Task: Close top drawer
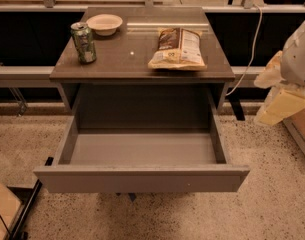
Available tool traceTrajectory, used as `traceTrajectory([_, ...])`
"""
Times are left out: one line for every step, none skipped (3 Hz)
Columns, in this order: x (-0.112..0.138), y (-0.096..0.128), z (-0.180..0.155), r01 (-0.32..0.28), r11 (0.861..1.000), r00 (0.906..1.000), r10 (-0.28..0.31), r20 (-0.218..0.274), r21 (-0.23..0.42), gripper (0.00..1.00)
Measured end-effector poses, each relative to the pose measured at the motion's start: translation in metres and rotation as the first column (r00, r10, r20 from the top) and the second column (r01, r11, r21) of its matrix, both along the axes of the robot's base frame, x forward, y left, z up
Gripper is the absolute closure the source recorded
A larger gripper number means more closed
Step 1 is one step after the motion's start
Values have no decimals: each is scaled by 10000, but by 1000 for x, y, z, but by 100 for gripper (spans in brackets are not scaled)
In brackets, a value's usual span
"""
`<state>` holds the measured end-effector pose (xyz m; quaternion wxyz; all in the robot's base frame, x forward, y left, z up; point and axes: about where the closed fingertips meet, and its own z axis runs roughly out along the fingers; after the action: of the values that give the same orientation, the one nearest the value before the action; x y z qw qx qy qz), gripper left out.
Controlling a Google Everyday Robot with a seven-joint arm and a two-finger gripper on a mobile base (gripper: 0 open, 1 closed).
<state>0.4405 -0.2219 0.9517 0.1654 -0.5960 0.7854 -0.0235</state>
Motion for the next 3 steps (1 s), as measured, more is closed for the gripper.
traceTrajectory([-1,1,4,-11,10000,10000,11,85,-24,66])
traceTrajectory([-3,14,-5,-302,9995,9995,302,47,-23,89])
traceTrajectory([-14,24,-53,-458,9986,9955,478,-819,253,100])
